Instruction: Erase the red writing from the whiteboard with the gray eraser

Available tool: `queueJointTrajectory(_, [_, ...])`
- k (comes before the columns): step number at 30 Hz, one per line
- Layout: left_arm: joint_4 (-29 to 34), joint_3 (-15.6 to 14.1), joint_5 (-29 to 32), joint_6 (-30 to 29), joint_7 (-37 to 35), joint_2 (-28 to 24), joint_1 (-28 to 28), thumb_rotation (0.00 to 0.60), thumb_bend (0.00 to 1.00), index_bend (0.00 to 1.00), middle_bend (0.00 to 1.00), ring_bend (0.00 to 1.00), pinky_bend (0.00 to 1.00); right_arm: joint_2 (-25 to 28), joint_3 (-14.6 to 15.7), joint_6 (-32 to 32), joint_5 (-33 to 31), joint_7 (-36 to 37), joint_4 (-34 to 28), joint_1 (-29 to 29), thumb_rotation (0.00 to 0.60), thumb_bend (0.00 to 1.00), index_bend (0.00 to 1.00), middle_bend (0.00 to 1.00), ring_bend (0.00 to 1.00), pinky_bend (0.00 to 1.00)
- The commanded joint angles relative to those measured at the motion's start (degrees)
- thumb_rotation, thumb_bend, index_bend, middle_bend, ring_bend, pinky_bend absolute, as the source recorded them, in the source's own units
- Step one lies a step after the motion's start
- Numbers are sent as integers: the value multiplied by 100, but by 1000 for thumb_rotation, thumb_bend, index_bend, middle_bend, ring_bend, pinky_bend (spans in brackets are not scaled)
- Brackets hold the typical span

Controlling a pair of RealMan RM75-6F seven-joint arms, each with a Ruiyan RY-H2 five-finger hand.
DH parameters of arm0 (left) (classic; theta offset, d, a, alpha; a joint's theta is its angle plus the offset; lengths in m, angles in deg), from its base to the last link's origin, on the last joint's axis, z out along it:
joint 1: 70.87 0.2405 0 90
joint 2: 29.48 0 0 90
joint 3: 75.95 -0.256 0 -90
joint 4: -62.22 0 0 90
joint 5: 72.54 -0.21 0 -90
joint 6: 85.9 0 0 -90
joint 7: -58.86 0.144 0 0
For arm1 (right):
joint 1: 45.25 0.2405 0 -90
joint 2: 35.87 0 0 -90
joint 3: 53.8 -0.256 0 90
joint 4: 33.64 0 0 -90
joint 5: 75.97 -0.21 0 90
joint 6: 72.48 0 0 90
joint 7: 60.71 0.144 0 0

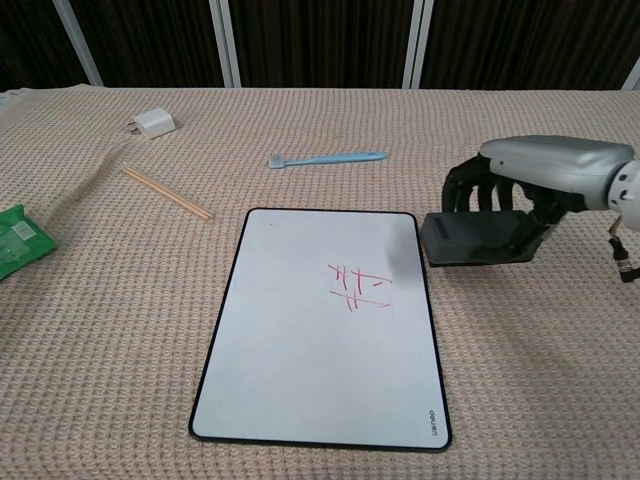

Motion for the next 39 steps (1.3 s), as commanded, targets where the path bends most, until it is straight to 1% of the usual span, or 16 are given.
queueJointTrajectory(1, [-1,2,13,11,-13,-5,-2,600,476,147,11,0,0,-386,-197,-83,-388,-335,111,282,600,462,492,487,463,501])
queueJointTrajectory(7, [-6,28,62,34,-81,-42,-8,600,476,147,11,0,0,-1053,-357,71,-953,-892,476,675,600,453,493,487,462,501])
queueJointTrajectory(10, [-3,27,65,49,-95,-50,-14,600,476,147,11,0,0,-1370,-375,148,-1224,-1135,622,854,600,451,493,487,462,501])
queueJointTrajectory(15, [2,15,50,61,-80,-48,-19,600,476,147,11,0,0,-1776,-356,247,-1421,-1389,828,1088,600,452,493,487,462,501])
queueJointTrajectory(19, [4,27,74,63,-107,-64,-18,600,476,151,11,0,0,-1998,-304,345,-1488,-1544,1020,1213,600,451,493,487,462,501])
queueJointTrajectory(22, [0,26,72,69,-114,-75,-21,600,476,165,11,0,0,-2081,-221,345,-1536,-1552,1121,1236,600,451,493,487,462,501])
queueJointTrajectory(30, [-7,22,65,58,-68,-58,-22,600,476,160,11,0,0,-2151,50,308,-1467,-1384,1222,1182,600,449,510,490,463,502])
queueJointTrajectory(34, [-17,15,54,49,-57,-48,-18,600,476,160,11,0,0,-2064,168,351,-1333,-1323,1087,1132,600,449,520,497,465,503])
queueJointTrajectory(39, [-27,11,45,47,-44,-41,-19,600,476,160,11,0,0,-1838,452,413,-1213,-1353,746,988,600,449,523,497,465,503])
